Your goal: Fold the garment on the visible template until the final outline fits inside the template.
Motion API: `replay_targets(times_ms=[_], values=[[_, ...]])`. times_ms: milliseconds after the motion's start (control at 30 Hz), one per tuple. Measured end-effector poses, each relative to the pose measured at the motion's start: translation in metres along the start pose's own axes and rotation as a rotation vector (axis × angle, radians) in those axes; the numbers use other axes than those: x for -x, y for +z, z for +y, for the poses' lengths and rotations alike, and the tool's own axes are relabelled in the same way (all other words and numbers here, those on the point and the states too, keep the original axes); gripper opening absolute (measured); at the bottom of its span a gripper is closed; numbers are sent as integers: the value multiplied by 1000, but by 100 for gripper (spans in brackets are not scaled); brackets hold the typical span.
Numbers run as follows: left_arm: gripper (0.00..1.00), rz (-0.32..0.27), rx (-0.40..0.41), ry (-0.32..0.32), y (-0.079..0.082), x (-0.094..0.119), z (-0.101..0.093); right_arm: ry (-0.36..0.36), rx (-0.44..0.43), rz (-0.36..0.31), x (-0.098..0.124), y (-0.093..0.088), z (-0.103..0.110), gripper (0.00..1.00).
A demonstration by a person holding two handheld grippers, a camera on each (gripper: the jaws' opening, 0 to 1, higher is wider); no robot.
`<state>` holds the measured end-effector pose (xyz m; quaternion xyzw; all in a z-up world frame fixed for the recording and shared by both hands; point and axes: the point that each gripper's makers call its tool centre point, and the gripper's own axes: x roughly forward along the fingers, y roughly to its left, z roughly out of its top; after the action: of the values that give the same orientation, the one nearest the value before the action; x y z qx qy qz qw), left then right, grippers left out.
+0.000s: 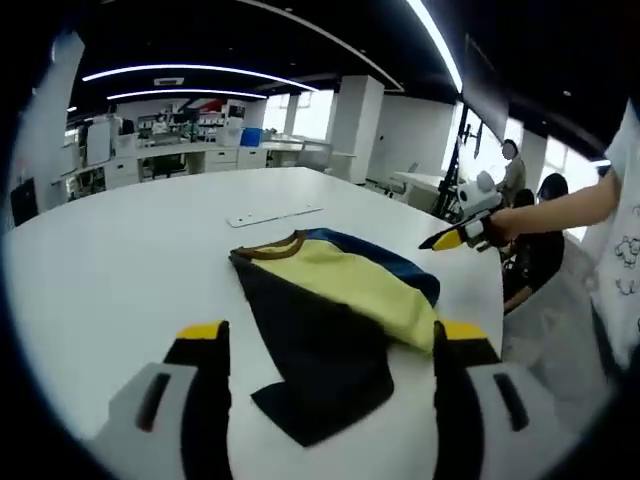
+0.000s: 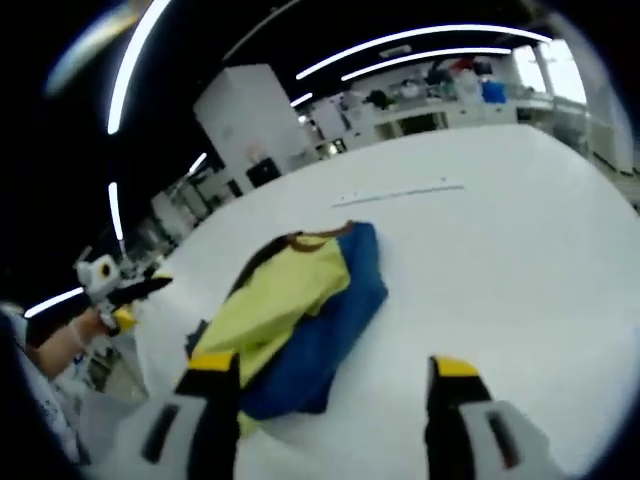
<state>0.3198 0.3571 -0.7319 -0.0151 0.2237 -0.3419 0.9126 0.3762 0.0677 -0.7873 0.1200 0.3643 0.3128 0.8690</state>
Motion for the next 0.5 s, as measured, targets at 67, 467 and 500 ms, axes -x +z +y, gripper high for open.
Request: replay_targets(times_ms=[67,467,500], values=[[80,0,3,7,-4,0,1,1,-25,3,1,-3,1,71],[79,-6,11,12,-2,5,-6,38,-139,30,-13,-23,11,39],[79,-10,11,13,-1,5,-5,41,-150,30,-14,-24,12,37]])
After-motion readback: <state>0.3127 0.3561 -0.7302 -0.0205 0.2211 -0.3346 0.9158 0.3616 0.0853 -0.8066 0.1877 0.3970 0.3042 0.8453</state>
